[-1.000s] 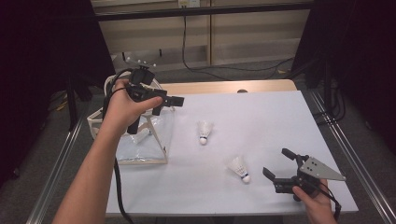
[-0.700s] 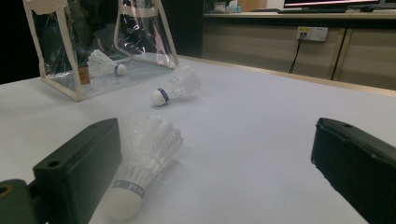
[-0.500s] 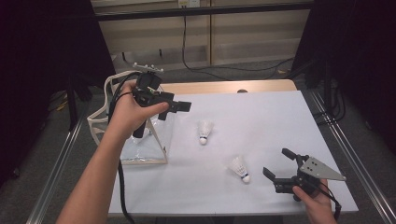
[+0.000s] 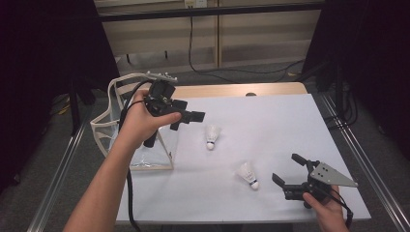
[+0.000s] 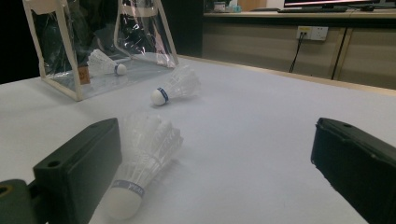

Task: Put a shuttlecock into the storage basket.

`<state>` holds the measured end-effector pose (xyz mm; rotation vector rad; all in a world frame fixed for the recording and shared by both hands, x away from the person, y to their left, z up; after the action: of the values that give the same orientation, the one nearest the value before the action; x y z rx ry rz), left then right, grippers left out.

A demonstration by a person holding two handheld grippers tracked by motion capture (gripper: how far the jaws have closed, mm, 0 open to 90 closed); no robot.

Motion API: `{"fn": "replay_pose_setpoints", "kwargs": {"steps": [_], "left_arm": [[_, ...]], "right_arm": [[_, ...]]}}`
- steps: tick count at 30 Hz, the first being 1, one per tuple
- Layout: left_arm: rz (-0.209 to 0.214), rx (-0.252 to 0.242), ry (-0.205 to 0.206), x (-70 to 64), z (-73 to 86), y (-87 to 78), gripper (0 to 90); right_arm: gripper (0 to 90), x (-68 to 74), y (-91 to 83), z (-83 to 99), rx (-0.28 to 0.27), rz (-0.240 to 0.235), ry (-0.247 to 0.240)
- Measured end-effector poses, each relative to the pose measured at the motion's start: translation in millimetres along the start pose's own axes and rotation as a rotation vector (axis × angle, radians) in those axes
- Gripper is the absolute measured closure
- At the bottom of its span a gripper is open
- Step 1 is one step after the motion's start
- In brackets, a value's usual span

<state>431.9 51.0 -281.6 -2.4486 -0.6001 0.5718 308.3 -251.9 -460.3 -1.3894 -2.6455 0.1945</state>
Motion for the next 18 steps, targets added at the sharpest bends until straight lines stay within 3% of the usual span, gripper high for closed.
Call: {"fn": "replay_pose_setpoints", "kwargs": {"steps": [6, 18], "left_arm": [[0.027, 0.003, 0.011, -4.5, 7.0, 6.9, 13.9], [0.034, 0.030, 0.037, -7.4, 22.4, 20.3, 10.3]], "right_arm": [[1.5, -0.2, -0.3, -0.3, -0.002, 0.000, -0.003], [1.5, 0.5, -0.2, -0.3, 0.000, 0.000, -0.002]]}}
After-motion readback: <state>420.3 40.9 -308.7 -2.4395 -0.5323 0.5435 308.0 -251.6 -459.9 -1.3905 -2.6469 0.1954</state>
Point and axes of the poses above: each handheld gripper's, and its own axes: y roughly forward along the jaws, z roughly out of its underside, x roughly to its left, the point moved 7 cm from there along y, roughly forward along the jaws, and after that the axes turned 1 degree about y, right-handed, at the moved point
